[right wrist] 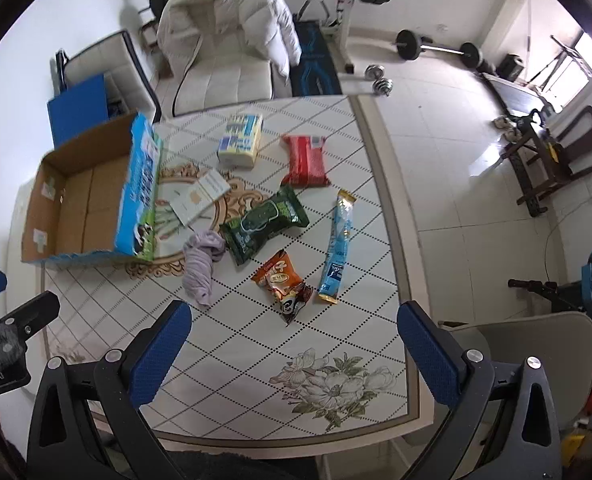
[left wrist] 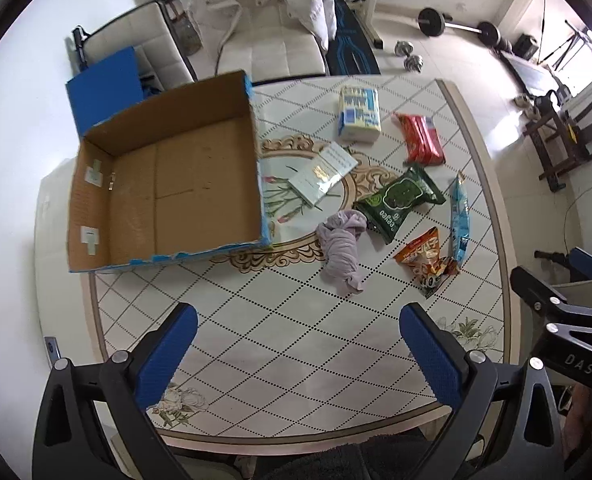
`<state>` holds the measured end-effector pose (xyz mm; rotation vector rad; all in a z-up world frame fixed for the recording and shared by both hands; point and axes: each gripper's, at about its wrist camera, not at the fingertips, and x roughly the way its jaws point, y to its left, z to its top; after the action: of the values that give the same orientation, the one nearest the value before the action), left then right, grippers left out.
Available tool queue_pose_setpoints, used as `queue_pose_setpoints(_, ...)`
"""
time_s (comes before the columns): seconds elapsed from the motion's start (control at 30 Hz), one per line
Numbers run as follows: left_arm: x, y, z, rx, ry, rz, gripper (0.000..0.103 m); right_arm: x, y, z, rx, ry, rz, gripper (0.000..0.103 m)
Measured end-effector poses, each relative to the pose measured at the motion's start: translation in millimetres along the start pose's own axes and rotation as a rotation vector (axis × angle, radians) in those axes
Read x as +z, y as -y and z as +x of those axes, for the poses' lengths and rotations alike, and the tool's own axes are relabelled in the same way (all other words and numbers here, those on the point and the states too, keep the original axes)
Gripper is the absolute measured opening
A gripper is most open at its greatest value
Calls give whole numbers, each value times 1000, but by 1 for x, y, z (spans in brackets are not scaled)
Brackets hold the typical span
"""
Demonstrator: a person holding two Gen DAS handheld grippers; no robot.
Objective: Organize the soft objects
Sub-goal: 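Grasp the lilac sock with the left tool while the right grasps the orange chip bag, then carry sock and chip bag into the box and open both tools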
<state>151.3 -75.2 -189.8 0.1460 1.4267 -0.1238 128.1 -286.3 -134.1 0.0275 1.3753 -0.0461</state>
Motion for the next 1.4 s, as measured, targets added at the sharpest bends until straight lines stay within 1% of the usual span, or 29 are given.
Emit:
queue_pose_setpoints(0.07,11,12,37,14,-60,27,97,10,-1,49,3,-69,-56,103)
queue_pose_setpoints(0.13,18,19,65,24,-102,45,83,15,-4,91,8,-129,-106,103)
queue_pose_setpoints(0.2,22,24,91,32,-152,47,76,15,-9,125,13,-176,-159,100)
queue_pose_setpoints(0.27,26,26,111,28,-186,45,75,14,-13,153,13,-216,-199,97)
queue_pose_setpoints(0.33,30,30,125,24,-210,50,75,11,-16,178,11,-256,-226,91)
queue_pose_setpoints(0.37,33,33,132,21,-222,53,75,10,-16,189,15,-276,-230,80)
queue_pose_setpoints(0.4,36,36,138,23,-230,56,75,10,-16,196,19,-293,-227,59)
queue_pose_setpoints(0.43,40,38,144,27,-236,60,75,10,-13,202,31,-310,-203,48)
queue_pose_setpoints(0.47,44,41,151,27,-246,65,75,10,-6,206,41,-322,-160,45)
queue_pose_setpoints(0.57,56,48,171,34,-282,67,75,12,21,211,106,-366,17,43)
queue_pose_setpoints(0.63,64,52,186,49,-307,73,75,11,38,214,127,-378,98,43)
queue_pose_setpoints(0.77,69,58,220,99,-377,101,75,5,52,221,149,-398,156,42)
queue_pose_setpoints(0.8,69,58,227,113,-392,107,73,3,53,222,152,-401,160,42)
queue_pose_setpoints(0.83,68,59,234,118,-400,108,55,2,53,223,154,-400,165,41)
queue_pose_setpoints(0.87,66,58,240,97,-413,94,41,1,54,223,157,-401,171,41)
queue_pose_setpoints(0.9,63,56,244,94,-430,76,34,1,54,224,163,-402,175,39)
queue_pose_setpoints(1.0,57,56,237,98,-394,70,33,-2,56,218,179,-392,186,36)
queue_pose_setpoints(1.03,54,56,231,89,-388,64,33,-3,55,216,182,-390,183,36)
queue_pose_setpoints(1.07,50,55,223,71,-375,54,33,-2,51,207,189,-389,183,35)
queue_pose_setpoints(1.1,47,54,216,68,-360,46,33,-2,52,194,202,-387,182,35)
queue_pose_setpoints(1.17,39,51,197,60,-322,35,33,-3,51,183,211,-371,173,35)
queue_pose_setpoints(1.3,25,33,141,2,-245,-34,33,2,44,154,248,-327,147,34)
queue_pose_setpoints(1.4,19,7,87,-38,-161,-102,33,10,32,123,289,-284,114,34)
